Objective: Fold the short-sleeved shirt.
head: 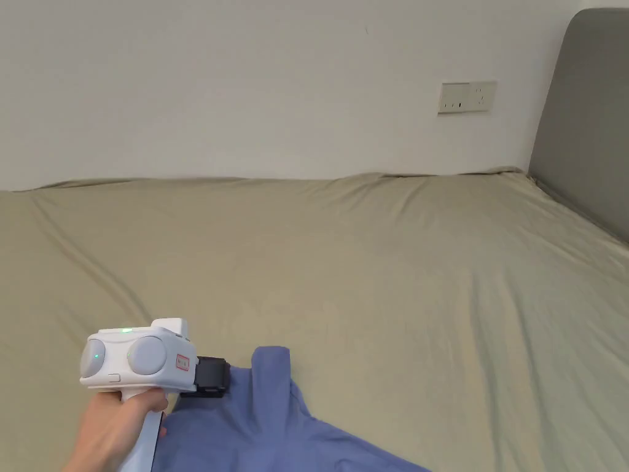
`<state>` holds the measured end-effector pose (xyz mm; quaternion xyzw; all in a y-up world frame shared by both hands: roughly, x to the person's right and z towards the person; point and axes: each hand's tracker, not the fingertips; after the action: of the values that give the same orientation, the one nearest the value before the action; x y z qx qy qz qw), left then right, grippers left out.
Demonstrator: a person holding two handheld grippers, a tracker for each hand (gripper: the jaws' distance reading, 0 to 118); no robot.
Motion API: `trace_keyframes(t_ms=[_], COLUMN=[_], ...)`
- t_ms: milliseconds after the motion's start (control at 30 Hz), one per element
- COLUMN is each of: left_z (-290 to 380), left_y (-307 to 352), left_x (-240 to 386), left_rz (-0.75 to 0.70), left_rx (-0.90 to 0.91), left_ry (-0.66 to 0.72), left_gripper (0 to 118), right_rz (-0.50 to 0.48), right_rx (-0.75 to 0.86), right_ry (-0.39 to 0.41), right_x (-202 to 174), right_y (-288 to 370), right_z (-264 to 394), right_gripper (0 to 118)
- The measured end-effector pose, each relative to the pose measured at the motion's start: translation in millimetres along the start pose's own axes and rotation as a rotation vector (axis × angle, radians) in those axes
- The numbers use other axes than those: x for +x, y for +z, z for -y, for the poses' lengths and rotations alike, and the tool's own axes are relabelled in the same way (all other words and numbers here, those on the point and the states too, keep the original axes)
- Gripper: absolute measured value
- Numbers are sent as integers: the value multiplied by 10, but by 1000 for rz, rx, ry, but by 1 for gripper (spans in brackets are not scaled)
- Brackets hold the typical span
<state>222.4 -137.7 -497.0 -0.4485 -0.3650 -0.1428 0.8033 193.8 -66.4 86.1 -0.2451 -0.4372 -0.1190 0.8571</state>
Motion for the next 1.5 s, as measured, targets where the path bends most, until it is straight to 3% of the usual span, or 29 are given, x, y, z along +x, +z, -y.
trace_keyframes(t_ms=[67, 100, 133, 200, 367, 400, 500, 533, 633, 733, 767, 867, 933, 967, 1000, 1033, 1067, 1133, 1167, 1233, 1267, 1400, 1500], left_z=[101, 139, 190, 288, 513, 554, 681, 729, 857, 926, 947, 983, 1010, 991, 1002, 1014, 1027, 1020, 1033, 1059, 1095, 1351, 1695], left_y=[-76, -60, 13, 179, 752, 880, 1210, 1306, 1502, 1500, 1487, 1427, 1437, 1414, 1422, 1434, 1450, 1450, 1463, 1468, 1480, 1567, 1785], left_x=[-34, -17, 12, -8, -88, -114, -91, -90, -38, 5, 3, 22, 21, 26, 29, 30, 28, 20, 21, 1, -4, 9, 141], left_rz=[33, 35, 15, 88, 102, 123, 145, 149, 164, 156, 159, 161, 157, 156, 152, 147, 147, 150, 145, 143, 136, 65, 9], left_rx=[-9, 12, 56, 130, 221, 235, 266, 264, 279, 274, 261, 244, 240, 238, 237, 237, 239, 243, 250, 267, 278, 453, 669], left_ry=[58, 57, 50, 30, 29, 33, 13, 11, -25, -48, -41, -21, -28, -31, -34, -36, -34, -30, -33, -29, -22, 36, 111], left_gripper=[59, 39, 3, 0, 0, 0, 0, 0, 0, 0, 0, 0, 0, 0, 0, 0, 0, 0, 0, 0, 0, 0, 0], right_rz=[5, 7, 9, 11, 7, 11, 27, -27, 51, 34, 23, 22, 28, 48, 52, 18, -48, 23, 2, 1, -4, 65, 78], right_rx=[-9, -17, -19, -16, 27, 21, -96, -47, -209, -340, -392, -428, -463, -454, -426, -410, -374, -367, -318, -231, -164, 49, 272], right_ry=[-2, -5, -5, -2, -14, -14, -73, -102, -69, -80, -98, -112, -98, -55, 3, 22, -8, 51, 88, 2, -67, -160, -184], right_x=[22, 28, 33, 49, 150, 206, 456, 564, 819, 1007, 1036, 1038, 990, 935, 844, 802, 764, 572, 509, 464, 627, 639, 571], right_y=[-25, -34, -36, -34, -23, -50, -286, -332, -673, -1127, -1279, -1610, -1755, -1739, -1682, -1620, -1545, -1450, -1404, -1312, -1225, -1027, -768], right_z=[15, 20, 26, 34, -100, -163, -308, -333, -325, -191, -143, -34, 38, 40, -21, -45, -60, -64, -53, -52, -76, -58, -51], right_gripper=[3, 3, 3, 3, 4, 22, 118, 118, 118, 118, 114, 87, 87, 82, 53, 9, 3, 3, 3, 3, 3, 3, 3])
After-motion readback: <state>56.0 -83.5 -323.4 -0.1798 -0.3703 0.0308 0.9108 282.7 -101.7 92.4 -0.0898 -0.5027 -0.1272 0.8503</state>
